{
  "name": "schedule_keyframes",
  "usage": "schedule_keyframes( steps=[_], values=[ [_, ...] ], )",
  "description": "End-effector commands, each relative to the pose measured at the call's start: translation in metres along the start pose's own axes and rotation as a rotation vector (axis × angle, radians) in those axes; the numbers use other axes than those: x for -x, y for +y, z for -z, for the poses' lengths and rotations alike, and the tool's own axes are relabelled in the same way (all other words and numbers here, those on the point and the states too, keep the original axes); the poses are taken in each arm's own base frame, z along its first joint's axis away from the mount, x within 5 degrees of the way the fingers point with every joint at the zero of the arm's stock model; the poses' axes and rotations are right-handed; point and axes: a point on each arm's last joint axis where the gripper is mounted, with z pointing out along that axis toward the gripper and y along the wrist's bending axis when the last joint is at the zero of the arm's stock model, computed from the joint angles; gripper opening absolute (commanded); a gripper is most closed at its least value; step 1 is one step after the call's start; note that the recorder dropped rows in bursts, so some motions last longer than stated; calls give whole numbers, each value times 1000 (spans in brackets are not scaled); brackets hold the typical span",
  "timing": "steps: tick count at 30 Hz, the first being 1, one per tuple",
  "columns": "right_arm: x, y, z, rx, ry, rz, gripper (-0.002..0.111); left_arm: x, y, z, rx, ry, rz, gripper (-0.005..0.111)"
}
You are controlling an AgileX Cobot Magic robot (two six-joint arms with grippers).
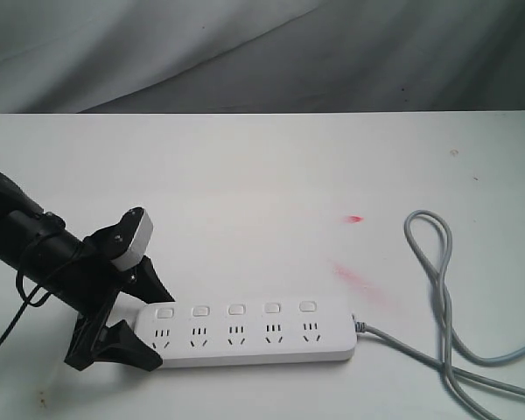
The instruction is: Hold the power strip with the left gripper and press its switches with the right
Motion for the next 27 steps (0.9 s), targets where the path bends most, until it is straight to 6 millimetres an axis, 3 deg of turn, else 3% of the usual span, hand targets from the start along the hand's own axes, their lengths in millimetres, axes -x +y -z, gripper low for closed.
schedule_keyframes(
  steps=[1,7,11,19,24,27],
  values=[
    [-27,-9,6,-95,17,-7,0,0,1,0,7,9,2,0],
    [-77,-13,2,-111,86,-11,0,0,1,0,7,9,2,0],
    [-122,-17,0,-130,86,14,0,0,1,0,7,9,2,0],
    [-198,-19,11,-146,37,7,0,0,1,0,7,9,2,0],
    [-227,-21,6,-151,83,-32,0,0,1,0,6,11,1,0],
    [-226,-22,6,-158,65,-19,0,1,1,0,8,7,4,0]
  ],
)
